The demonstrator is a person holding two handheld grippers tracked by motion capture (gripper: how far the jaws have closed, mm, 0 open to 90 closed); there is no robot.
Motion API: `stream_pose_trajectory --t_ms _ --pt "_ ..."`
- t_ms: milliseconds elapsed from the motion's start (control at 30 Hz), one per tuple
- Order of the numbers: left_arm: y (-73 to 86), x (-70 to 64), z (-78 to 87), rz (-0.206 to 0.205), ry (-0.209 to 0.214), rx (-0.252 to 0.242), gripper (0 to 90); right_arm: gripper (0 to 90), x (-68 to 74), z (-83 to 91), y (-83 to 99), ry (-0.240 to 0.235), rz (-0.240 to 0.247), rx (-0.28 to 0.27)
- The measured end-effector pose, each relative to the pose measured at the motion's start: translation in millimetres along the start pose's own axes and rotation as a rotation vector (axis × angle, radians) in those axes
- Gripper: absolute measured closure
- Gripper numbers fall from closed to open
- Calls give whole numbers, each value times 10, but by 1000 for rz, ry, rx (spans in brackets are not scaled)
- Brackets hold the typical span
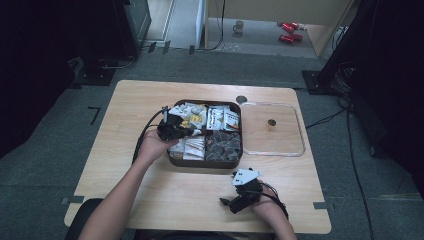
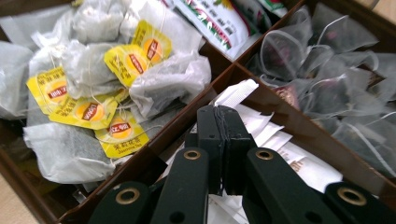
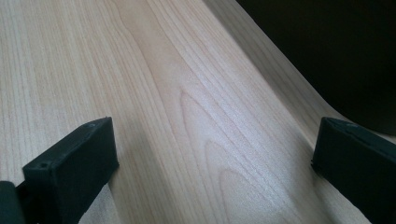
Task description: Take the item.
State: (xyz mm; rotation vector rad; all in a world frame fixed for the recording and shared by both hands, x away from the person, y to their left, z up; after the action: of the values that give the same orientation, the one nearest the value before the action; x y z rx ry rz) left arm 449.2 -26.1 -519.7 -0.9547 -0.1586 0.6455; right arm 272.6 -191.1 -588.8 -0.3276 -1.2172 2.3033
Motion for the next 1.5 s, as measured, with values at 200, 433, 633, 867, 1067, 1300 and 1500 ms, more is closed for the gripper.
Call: stream_pose_trajectory --t_ms 200,433,633,867,1067,1300,1500 --pt "-58 -9 116 6 3 -27 900 0 0 0 0 0 1 0" --pt "-85 -15 234 18 11 -42 900 0 -1 -1 -1 -3 1 0" --pt "-104 -18 345 27 11 -63 900 0 -2 -2 -2 -6 3 0" --pt "-102 14 476 39 0 -82 900 0 -4 -7 -5 -15 8 0" --pt "-98 43 588 71 9 -103 900 0 -5 -7 -5 -15 9 1" --pt "-59 126 714 84 -12 -111 900 0 -5 -7 -6 -16 9 0" --pt "-36 205 817 91 -46 -121 900 0 -5 -8 -6 -17 10 0"
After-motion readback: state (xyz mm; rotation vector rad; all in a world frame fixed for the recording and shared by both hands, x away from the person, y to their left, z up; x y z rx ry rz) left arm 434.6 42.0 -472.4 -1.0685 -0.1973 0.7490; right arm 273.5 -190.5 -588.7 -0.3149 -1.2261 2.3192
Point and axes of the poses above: each handheld gripper's, and its own axes: z roughly backward along the jaws, y roughly out of its underside, x roughly to its left, the point moved 9 cm from there along -z, roughly forward along the jaws, and after that the axes turned 10 degrees about -x, right-handed, at the moved point
